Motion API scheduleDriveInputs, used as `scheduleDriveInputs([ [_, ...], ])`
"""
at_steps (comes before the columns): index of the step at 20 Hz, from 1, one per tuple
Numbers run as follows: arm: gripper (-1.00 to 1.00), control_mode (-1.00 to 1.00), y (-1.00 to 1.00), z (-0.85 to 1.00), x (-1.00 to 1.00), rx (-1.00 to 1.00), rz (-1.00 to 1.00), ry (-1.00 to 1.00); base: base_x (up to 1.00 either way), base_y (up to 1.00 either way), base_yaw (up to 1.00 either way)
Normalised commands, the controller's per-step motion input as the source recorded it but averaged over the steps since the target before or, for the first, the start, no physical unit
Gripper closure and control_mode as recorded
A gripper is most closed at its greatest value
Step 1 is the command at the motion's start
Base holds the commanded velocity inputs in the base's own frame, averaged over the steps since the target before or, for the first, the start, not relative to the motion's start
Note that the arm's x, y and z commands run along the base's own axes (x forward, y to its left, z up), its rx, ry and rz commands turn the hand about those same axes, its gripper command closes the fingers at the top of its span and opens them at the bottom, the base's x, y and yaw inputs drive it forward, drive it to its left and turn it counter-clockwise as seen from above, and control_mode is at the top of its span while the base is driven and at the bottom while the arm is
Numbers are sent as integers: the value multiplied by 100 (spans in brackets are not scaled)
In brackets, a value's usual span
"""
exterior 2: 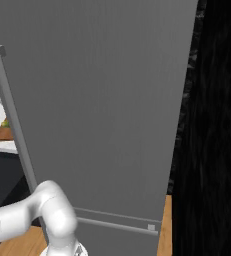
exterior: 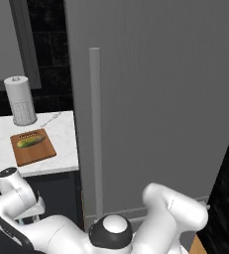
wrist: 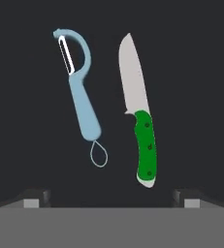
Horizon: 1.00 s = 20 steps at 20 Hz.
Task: Place the appropriate cutting tool for cutting the cucumber skin on the cutting board.
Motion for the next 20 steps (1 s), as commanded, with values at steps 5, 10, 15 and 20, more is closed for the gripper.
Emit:
scheduleDriveInputs([
  [5,-100,-100,28,-33,31,0,0,4,0,0,0],
  [10,-100,-100,11,-48,19,-3,0,2,0,0,0],
  [15,-100,-100,2,-47,16,-6,0,0,0,0,0],
  [20,-100,-100,16,-30,5,0,0,0,0,0,0],
])
